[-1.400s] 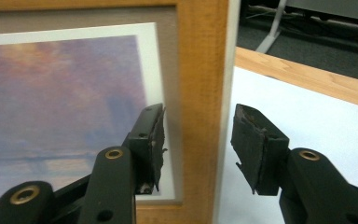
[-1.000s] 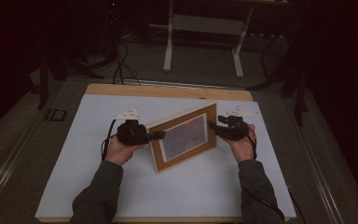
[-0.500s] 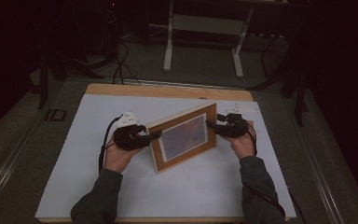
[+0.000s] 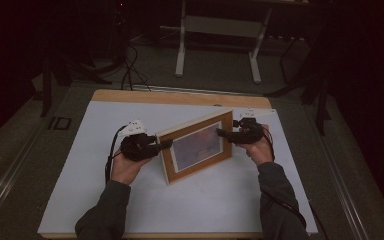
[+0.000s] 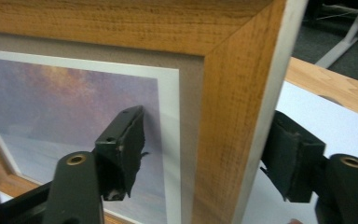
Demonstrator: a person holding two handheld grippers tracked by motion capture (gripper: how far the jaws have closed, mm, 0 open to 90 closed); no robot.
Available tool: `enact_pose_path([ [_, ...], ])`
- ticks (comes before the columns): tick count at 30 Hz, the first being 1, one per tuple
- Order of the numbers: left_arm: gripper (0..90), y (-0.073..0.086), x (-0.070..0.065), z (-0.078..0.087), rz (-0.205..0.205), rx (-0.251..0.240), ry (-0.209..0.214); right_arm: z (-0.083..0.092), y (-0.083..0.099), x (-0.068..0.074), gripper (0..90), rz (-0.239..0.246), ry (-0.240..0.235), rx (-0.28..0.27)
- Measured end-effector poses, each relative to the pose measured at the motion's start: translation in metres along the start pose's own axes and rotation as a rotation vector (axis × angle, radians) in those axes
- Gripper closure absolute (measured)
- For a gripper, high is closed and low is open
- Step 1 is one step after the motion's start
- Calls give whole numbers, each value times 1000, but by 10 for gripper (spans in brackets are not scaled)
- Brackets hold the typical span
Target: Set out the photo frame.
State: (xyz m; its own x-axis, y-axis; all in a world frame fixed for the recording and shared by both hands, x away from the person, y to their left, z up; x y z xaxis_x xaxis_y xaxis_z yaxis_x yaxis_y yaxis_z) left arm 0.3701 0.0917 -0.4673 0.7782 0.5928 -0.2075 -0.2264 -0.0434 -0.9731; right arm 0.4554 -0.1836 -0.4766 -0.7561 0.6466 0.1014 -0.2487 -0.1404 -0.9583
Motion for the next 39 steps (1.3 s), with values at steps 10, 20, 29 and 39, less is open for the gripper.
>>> enact_pose_path([
  [10,712,-4,16,-7,3,10,-20,-1,1,-2,355,-22,2,22],
  [20,695,-4,19,-10,4,-19,6,15,6,-3,451,-52,-3,5],
  [29,632,-4,24,-16,8,-17,-7,34,14,-1,568,-97,-18,-10],
  [39,630,-4,28,-18,22,-6,41,44,18,5,608,-102,-9,-16],
])
Point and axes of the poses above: each handheld gripper's, and its own axes: z roughly backward along the jaws, y roughly out of its underside, x roughly to its left, the point moved 6 cm from there along -z, roughly forward along the jaws, and after that the axes turned 15 degrees about -x, right-handed, at the moved point
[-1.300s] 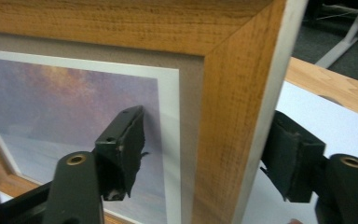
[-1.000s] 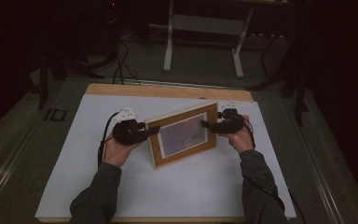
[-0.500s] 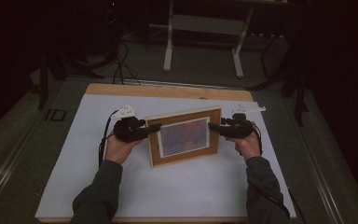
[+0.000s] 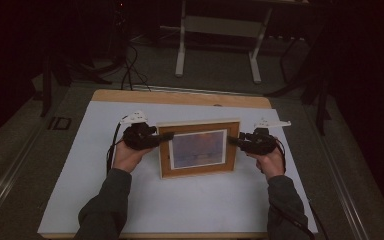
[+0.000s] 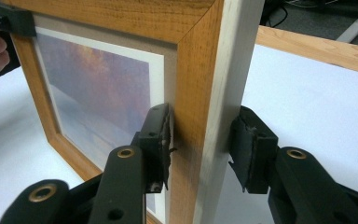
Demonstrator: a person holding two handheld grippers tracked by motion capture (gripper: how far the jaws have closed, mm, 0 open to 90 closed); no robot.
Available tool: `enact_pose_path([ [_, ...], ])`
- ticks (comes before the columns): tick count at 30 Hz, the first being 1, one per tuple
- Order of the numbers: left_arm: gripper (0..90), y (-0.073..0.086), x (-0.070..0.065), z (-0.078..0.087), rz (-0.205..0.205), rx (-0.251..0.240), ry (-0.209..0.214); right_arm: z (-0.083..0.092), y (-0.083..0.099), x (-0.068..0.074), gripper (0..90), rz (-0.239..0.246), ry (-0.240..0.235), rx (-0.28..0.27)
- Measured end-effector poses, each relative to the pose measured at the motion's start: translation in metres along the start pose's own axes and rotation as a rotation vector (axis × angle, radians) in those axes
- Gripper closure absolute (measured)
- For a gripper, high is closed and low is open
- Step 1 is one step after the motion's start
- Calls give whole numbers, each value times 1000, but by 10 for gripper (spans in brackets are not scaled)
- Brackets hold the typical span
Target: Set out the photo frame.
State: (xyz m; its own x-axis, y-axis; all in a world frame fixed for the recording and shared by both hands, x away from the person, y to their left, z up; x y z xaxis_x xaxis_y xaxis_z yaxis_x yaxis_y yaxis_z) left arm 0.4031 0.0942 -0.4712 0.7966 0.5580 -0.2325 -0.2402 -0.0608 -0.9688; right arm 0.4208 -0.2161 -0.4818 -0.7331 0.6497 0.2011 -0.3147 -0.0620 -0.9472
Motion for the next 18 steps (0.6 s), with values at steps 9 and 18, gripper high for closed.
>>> enact_pose_path([
  [9,608,0,6,1,5,2,11,5,4,7,626,-7,0,-3],
  [18,594,-1,10,5,7,1,11,4,6,15,628,-2,-3,0],
])
Point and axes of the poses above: each handheld gripper's, and its own axes: z roughly backward along the jaws, y roughly out of its underside, x roughly to its left, the point moved 6 cm from there along -z, roughly forward along the jaws, and after that the axes turned 15 degrees about -x, right-handed, at the moved point
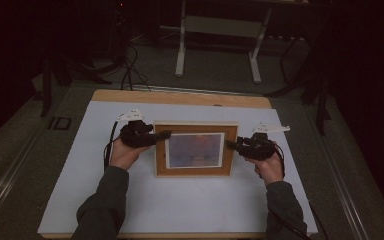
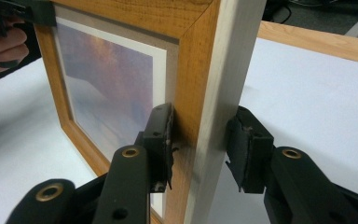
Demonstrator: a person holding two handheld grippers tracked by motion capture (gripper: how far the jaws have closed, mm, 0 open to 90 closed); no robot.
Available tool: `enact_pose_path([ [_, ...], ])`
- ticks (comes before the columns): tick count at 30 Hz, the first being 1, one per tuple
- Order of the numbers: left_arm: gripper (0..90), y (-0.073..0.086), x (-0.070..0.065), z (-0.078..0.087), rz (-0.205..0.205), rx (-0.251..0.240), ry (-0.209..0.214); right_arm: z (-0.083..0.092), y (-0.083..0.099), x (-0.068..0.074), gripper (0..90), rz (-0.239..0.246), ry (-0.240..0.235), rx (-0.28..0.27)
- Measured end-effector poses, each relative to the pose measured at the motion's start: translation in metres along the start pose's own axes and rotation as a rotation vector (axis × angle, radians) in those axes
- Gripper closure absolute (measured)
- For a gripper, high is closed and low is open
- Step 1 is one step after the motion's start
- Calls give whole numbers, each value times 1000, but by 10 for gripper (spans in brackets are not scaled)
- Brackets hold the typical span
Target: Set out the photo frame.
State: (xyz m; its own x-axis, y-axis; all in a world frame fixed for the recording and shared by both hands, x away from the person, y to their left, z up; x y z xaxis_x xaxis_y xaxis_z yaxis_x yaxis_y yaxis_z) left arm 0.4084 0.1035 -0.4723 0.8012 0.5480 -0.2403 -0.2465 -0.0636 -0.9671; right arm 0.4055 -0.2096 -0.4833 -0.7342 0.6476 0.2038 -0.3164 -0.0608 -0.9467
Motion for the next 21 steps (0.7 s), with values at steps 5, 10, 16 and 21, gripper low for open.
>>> enact_pose_path([
  [5,582,1,-1,0,7,-7,-8,0,0,0,624,2,0,-1],
  [10,486,-1,-2,2,39,-32,0,-2,1,0,520,33,16,15],
  [16,405,-4,-4,8,9,-19,-43,1,3,-1,444,29,11,24],
  [21,400,1,-5,17,-18,28,-110,5,1,-1,425,26,1,29],
])
Point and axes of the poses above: each handheld gripper's, and its own axes: z roughly backward along the jaws, y roughly out of its underside, x roughly to its left, the point moved 6 cm from there along -z, roughly forward along the jaws, and after that the axes turned 15 degrees about -x, right-handed, at the moved point
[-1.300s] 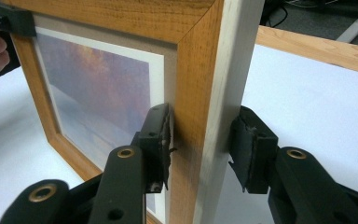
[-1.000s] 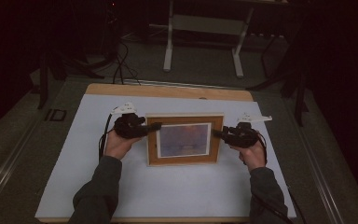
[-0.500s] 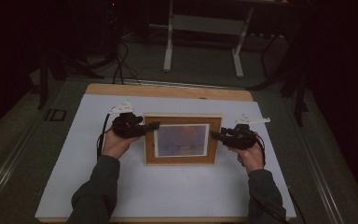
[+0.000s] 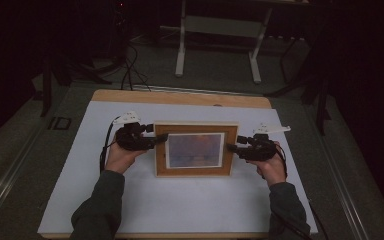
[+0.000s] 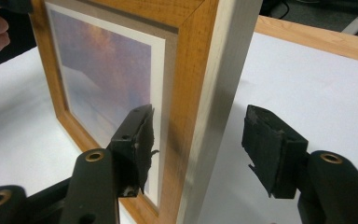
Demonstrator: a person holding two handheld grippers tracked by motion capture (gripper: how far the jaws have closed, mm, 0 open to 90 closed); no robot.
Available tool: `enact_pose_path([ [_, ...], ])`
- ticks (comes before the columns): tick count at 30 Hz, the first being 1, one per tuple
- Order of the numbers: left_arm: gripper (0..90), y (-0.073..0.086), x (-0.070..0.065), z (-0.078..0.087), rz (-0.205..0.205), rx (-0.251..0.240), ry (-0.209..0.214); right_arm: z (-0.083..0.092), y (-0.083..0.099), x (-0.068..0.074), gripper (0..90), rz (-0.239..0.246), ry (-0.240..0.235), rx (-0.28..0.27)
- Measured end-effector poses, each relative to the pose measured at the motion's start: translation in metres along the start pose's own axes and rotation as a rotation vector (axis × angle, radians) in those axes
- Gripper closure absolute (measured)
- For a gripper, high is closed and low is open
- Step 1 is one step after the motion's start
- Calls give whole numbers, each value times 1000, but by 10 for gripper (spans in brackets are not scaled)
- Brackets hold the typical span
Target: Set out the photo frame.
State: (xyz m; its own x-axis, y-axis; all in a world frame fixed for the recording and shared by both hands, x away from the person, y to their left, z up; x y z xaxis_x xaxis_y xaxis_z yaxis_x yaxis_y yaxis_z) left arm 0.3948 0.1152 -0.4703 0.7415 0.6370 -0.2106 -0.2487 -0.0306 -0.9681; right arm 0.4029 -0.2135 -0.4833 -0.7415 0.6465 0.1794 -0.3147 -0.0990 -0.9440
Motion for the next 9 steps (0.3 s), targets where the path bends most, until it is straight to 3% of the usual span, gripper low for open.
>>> enact_pose_path([
  [7,397,5,3,26,10,10,-72,6,3,1,402,19,10,51],
  [9,398,9,1,34,-5,20,-87,10,6,2,389,31,10,78],
])
Point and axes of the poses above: each handheld gripper's, and its own axes: z roughly backward along the jaws, y roughly out of its underside, x roughly to its left, the point moved 6 cm from there along -z, roughly forward along the jaws, and after that the axes turned 15 degrees about -x, right-handed, at the moved point
